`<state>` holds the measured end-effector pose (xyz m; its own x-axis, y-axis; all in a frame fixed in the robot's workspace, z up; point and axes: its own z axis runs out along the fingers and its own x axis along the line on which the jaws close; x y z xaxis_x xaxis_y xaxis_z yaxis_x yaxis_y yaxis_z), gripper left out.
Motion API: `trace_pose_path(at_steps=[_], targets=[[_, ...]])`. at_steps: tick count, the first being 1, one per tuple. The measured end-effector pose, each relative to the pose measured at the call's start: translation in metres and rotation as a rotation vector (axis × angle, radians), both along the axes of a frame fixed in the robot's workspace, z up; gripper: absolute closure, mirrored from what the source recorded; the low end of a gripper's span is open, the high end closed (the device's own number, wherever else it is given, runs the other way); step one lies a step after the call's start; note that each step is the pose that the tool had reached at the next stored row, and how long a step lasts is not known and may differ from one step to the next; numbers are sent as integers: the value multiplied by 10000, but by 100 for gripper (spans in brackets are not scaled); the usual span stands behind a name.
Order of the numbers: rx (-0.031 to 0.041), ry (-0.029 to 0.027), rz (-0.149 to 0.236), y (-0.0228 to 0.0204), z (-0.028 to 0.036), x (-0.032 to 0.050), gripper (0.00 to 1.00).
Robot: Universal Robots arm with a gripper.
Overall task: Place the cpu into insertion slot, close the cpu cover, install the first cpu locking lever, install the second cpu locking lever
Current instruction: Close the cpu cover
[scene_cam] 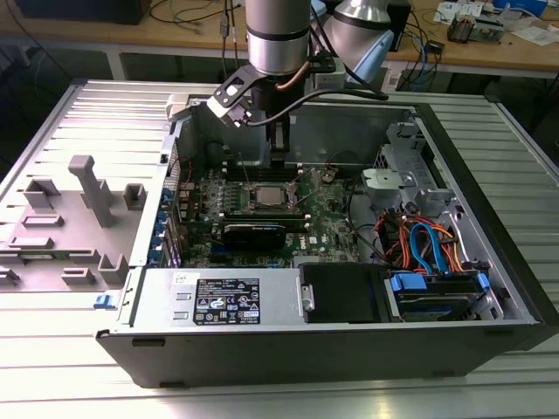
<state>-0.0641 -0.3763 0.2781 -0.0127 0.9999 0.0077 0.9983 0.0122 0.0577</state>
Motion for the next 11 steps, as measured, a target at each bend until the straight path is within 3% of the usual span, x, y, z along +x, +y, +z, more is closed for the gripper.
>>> trace_pose_path(at_steps=[11], targets=[[7, 0, 0, 0, 0, 57, 89]])
